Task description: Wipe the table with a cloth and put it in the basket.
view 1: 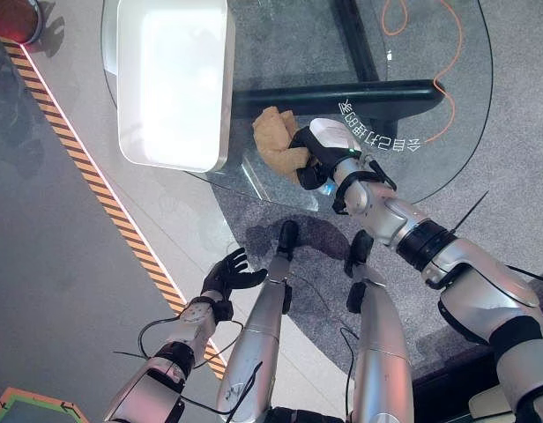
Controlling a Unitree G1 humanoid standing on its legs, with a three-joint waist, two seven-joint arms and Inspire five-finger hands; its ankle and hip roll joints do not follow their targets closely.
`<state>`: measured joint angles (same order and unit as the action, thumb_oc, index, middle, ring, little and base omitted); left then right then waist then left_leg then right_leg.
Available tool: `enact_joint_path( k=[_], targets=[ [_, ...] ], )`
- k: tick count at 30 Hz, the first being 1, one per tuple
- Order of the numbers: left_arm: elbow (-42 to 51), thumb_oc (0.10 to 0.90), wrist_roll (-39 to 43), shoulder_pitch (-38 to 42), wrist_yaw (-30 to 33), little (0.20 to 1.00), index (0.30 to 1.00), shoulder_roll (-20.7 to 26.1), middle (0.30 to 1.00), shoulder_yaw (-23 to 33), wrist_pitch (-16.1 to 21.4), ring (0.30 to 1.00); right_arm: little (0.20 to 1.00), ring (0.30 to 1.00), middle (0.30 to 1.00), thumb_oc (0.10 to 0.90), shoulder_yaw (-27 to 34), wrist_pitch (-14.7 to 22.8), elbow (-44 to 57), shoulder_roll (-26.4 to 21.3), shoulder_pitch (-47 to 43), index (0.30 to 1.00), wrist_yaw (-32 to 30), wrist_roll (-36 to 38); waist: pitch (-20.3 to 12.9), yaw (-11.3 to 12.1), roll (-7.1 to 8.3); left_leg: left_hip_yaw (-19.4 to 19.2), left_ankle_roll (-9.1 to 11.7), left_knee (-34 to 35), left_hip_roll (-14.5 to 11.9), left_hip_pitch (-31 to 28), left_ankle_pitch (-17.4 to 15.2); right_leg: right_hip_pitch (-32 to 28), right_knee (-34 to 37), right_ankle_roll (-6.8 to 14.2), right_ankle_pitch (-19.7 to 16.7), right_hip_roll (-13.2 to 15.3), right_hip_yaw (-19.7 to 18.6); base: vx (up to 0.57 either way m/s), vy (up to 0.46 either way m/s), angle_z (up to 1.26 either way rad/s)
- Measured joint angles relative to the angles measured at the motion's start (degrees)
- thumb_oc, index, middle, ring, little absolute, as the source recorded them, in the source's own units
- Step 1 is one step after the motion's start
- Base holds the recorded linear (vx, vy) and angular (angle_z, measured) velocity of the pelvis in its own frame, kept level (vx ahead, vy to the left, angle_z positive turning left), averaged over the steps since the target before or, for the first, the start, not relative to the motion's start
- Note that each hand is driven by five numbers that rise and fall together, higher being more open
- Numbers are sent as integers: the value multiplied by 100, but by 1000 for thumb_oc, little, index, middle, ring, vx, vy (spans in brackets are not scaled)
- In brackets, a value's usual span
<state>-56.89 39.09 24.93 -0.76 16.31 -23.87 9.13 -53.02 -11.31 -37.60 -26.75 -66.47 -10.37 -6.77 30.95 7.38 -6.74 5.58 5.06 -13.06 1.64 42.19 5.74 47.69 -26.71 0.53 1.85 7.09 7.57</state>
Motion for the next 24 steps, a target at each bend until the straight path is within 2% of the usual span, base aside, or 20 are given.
enact_joint_path(
  k=[4, 8, 9, 11, 12, 14, 19, 24],
  targets=[
    [-2, 800, 3, 4, 0, 900, 900, 1, 900, -2, 0, 900, 200, 300, 300, 100, -1, 0, -22, 1, 21, 300, -213, 5, 0, 0, 0, 1, -3, -2, 2, -1, 4, 0, -5, 0, 0, 5, 0, 0, 0, 0],
    [-57, 800, 5, 35, -7, 900, 900, 2, 900, -6, 5, 900, 200, 300, 300, 100, 17, 72, -293, 42, 33, 300, -761, 26, 0, 6, 0, 5, -1, -1, 11, -7, 27, -2, -14, 0, -2, 27, 3, 0, 0, 0],
    [-65, 800, 8, 41, -16, 900, 900, -1, 900, -20, 17, 900, 200, 300, 300, 100, 44, 199, -548, 103, 13, 300, -967, 48, 0, 21, 0, 4, 0, -1, 14, -14, 35, -7, -18, 0, -2, 55, 3, 0, 0, 0],
    [-65, 800, 9, 39, -18, 900, 900, 1, 900, -18, 23, 900, 200, 300, 300, 100, 75, 172, -632, 159, 15, 300, -1296, 156, 0, 25, 0, 12, -2, -1, 23, -10, 44, -6, -21, 3, 2, 49, 7, 0, 0, 0],
    [-78, 800, 15, 37, -33, 900, 900, -4, 900, -35, 51, 900, 200, 300, 300, 100, 200, 333, -899, 158, 2, 300, -1498, 242, 0, 36, -1, 12, -6, -3, 31, -11, 52, -6, -24, 3, 0, 69, 4, 1, 15, 4],
    [-99, 800, 16, 33, -51, 900, 900, -5, 900, -51, 100, 900, 200, 300, 300, 100, 514, 398, -1188, 214, -10, 300, -1939, 468, 2, 57, -4, 13, -7, -3, 50, -9, 65, -4, -34, 18, 4, 72, 6, 3, 11, 4],
    [-125, 800, 52, 22, -77, 900, 900, -1, 900, -51, 134, 900, 200, 300, 300, 100, 1354, 363, -1618, 72, -118, 300, -3034, 995, 2, 83, -6, 7, -20, -3, 96, 57, 75, 40, -6, 85, -19, 106, -3, 0, 10, 1],
    [-135, 800, 66, 21, -76, 900, 900, 5, 900, -177, 145, 900, 200, 300, 300, 100, 1663, 317, -1984, -149, -382, 300, -3421, 1128, 5, 51, -11, -15, -59, -3, 115, 134, 99, 116, 1, 70, -50, 121, -21, 0, 0, 0]
  ],
)
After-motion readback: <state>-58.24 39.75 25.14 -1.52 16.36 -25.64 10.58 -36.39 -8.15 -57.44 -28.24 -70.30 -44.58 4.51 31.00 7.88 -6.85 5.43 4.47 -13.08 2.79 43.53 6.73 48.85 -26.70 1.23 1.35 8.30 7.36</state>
